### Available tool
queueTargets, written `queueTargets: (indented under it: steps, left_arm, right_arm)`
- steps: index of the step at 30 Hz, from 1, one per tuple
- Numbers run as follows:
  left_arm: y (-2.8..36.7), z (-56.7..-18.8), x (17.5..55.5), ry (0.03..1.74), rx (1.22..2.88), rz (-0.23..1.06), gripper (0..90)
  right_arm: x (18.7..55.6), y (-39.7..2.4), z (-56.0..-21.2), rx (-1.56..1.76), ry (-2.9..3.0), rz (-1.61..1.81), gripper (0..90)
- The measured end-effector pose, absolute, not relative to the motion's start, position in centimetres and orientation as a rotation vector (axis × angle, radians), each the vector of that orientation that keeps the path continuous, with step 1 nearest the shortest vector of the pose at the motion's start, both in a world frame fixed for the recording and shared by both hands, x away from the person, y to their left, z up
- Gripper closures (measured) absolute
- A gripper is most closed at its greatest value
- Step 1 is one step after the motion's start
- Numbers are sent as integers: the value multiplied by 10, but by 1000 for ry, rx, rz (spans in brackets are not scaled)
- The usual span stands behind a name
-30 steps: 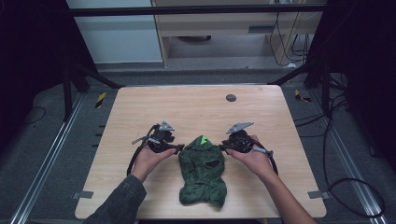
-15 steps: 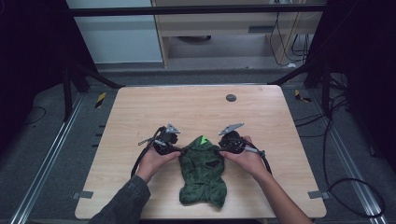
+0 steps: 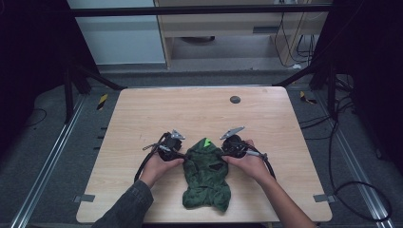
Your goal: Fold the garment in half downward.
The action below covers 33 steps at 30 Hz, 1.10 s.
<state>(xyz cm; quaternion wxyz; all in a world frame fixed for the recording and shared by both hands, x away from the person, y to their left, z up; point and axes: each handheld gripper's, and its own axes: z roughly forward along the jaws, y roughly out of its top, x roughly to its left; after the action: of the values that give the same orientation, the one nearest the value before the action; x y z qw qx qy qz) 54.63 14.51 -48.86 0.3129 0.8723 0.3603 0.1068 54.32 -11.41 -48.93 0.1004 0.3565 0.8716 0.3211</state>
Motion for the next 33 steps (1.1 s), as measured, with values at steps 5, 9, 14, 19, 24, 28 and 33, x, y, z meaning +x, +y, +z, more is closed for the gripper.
queueTargets:
  steps: [5, 9, 14, 19, 24, 28, 33]
  left_arm:
    - [143, -488, 544, 926, 2307, 260, 484]
    - [144, -487, 542, 911, 2295, 215, 643]
    - [144, -488, 541, 894, 2290, 165, 780]
    - [144, -487, 542, 898, 2291, 158, 816]
    - [144, -480, 542, 887, 2306, 181, 823]
    - [145, -473, 543, 879, 2302, 200, 824]
    - [145, -468, 546, 873, 2306, 216, 824]
  right_arm:
    - [542, -113, -489, 1033, 2587, 956, 636]
    - [540, -111, -489, 1029, 2603, 961, 715]
    - [541, -110, -489, 1021, 2624, 975, 814]
    - [541, -111, -488, 1018, 2632, 975, 841]
    - [542, -114, -486, 1021, 2628, 987, 845]
    - [542, -115, -482, 1012, 2620, 992, 846]
    - [544, -116, -474, 1003, 2609, 1007, 846]
